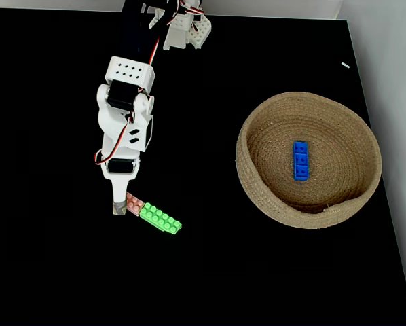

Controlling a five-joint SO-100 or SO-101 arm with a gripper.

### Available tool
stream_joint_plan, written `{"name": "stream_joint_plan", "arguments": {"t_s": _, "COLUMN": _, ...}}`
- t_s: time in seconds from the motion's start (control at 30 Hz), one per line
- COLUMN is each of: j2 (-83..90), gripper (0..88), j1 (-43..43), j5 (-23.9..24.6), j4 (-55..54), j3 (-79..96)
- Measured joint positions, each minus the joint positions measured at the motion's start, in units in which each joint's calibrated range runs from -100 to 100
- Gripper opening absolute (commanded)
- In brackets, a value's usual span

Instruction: Place the lego blocks in the tray

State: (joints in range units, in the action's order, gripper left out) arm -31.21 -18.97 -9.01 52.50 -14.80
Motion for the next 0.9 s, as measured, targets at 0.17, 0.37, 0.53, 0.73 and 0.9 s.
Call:
{"name": "stream_joint_plan", "arguments": {"t_s": 0.17, "j2": -0.7, "gripper": 24.7, "j1": 0.3, "j5": 0.0, "j4": -1.1, "j3": 0.0}}
{"name": "stream_joint_plan", "arguments": {"t_s": 0.37, "j2": -1.4, "gripper": 22.3, "j1": 0.7, "j5": 0.6, "j4": -0.9, "j3": -0.1}}
{"name": "stream_joint_plan", "arguments": {"t_s": 0.53, "j2": -1.6, "gripper": 15.6, "j1": 0.9, "j5": 0.7, "j4": -1.5, "j3": -0.1}}
{"name": "stream_joint_plan", "arguments": {"t_s": 0.73, "j2": -1.8, "gripper": 7.2, "j1": 0.9, "j5": 0.7, "j4": -1.5, "j3": -0.2}}
{"name": "stream_joint_plan", "arguments": {"t_s": 0.9, "j2": -1.9, "gripper": 1.8, "j1": 1.1, "j5": 0.9, "j4": -1.5, "j3": -0.2}}
